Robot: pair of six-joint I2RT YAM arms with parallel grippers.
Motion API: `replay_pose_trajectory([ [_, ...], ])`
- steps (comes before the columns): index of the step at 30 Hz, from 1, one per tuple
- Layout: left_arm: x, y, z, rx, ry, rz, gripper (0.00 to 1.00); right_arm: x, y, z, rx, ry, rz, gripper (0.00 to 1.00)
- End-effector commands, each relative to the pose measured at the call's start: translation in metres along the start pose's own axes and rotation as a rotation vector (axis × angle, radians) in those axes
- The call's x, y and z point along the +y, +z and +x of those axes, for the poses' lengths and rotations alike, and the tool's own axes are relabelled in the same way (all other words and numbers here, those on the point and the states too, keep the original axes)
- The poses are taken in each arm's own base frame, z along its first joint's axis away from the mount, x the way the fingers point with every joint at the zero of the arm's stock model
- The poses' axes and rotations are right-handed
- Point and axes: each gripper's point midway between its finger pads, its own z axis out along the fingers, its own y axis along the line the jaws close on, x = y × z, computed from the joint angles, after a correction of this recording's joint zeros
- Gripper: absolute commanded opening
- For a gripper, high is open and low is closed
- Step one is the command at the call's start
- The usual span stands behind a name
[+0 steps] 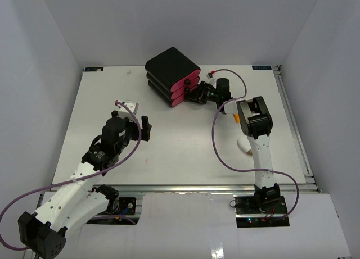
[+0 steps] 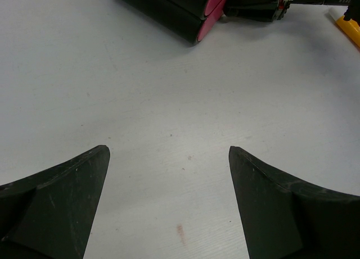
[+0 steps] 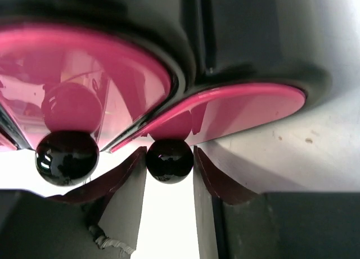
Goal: Organize the makeup
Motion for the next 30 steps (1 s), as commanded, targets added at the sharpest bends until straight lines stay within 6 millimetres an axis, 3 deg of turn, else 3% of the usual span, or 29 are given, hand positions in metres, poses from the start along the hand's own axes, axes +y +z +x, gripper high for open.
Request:
replay_pose_trajectory([
  [1, 0.0, 0.0, -0.004, -0.02, -0.001, 0.008, 0.98, -0.004, -0.018, 0.011, 0.002, -0.035, 0.023, 0.33],
  [5, 0.0, -0.003, -0.006, -0.027, -0.003, 0.012, 0.98, 0.008, -0.049, 0.026, 0.022, -0.076, 0.028, 0.31],
  [11, -0.002, -0.005, -0.009, -0.041, -0.01, 0.021, 0.98, -0.002, -0.095, 0.067, 0.075, -0.069, 0.085, 0.34],
  [16, -0.001, -0.005, -0.009, -0.039, -0.013, 0.018, 0.98, 0.003, -0.104, 0.062, 0.07, -0.108, 0.091, 0.48],
  [21, -0.001, -0.005, -0.008, -0.037, -0.011, 0.016, 0.98, 0.011, -0.104, 0.055, 0.079, -0.144, 0.075, 0.75],
  [22, -0.001, -0.005, -0.008, -0.035, -0.012, 0.016, 0.98, 0.016, -0.106, 0.052, 0.077, -0.171, 0.068, 0.9],
  [28, -0.003, -0.006, -0.009, -0.04, -0.01, 0.027, 0.98, 0.03, -0.125, 0.047, 0.101, -0.233, 0.096, 0.9],
  [30, -0.004, -0.007, -0.01, -0.046, -0.009, 0.036, 0.98, 0.029, -0.135, 0.058, 0.144, -0.246, 0.124, 0.9],
])
